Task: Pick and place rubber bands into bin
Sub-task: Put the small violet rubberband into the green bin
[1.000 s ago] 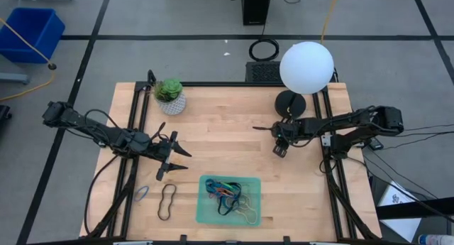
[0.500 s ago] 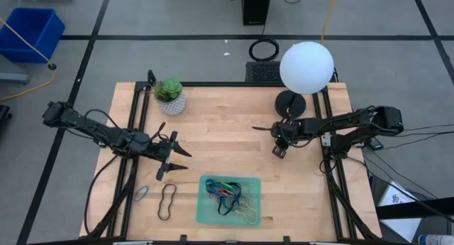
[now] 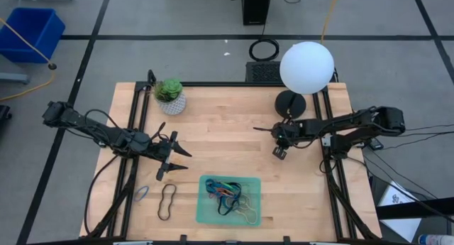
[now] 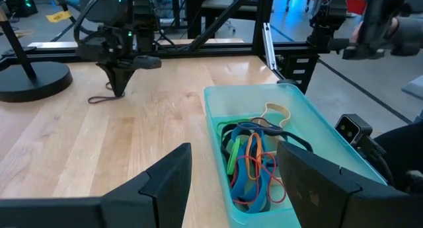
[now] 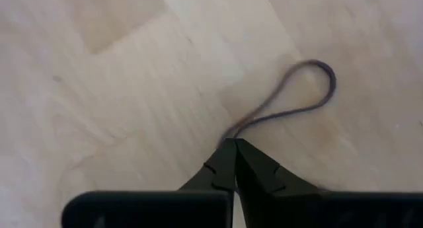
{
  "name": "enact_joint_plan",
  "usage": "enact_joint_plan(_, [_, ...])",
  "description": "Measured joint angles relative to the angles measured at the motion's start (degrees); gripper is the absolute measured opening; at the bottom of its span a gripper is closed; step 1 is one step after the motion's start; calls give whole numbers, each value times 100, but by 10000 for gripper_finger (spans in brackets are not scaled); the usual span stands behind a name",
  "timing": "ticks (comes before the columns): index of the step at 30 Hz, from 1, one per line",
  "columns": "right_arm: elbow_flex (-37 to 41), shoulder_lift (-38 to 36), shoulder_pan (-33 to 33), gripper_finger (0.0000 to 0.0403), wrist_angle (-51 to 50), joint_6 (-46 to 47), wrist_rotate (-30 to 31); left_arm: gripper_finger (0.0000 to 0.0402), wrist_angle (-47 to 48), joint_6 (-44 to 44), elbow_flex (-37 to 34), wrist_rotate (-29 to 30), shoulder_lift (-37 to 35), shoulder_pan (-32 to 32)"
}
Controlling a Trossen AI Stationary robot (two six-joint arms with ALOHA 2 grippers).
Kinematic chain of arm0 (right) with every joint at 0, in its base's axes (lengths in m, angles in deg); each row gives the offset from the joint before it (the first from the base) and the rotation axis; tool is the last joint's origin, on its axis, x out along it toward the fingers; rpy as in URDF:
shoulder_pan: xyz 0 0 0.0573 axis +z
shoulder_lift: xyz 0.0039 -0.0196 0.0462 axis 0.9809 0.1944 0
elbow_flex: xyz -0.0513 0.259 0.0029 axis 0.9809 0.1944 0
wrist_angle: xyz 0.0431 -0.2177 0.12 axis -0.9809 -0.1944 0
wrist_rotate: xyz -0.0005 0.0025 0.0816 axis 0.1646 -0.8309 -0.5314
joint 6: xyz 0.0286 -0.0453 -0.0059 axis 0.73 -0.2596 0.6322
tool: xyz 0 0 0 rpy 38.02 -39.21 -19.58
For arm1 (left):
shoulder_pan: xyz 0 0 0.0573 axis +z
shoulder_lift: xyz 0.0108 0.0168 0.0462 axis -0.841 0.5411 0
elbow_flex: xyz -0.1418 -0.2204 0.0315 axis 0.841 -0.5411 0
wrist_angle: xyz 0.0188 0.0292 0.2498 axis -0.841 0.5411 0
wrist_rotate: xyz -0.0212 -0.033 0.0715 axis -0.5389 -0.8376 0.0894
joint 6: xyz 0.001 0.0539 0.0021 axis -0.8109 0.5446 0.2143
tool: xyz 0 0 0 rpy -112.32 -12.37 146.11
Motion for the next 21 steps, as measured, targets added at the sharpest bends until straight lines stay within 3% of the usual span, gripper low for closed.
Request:
enact_joint_plan(7, [-30,-906,5,0,302,50,147,228,1,11,0,1,-2,1])
enact_joint_plan(12, [-37,-1541,11,0,1124,59,145,228,2,13,0,1,-2,0])
enact_joint_plan(21, [-45,-2218,534,0,4084,-374,107,228,-3,24,0,1,-2,2])
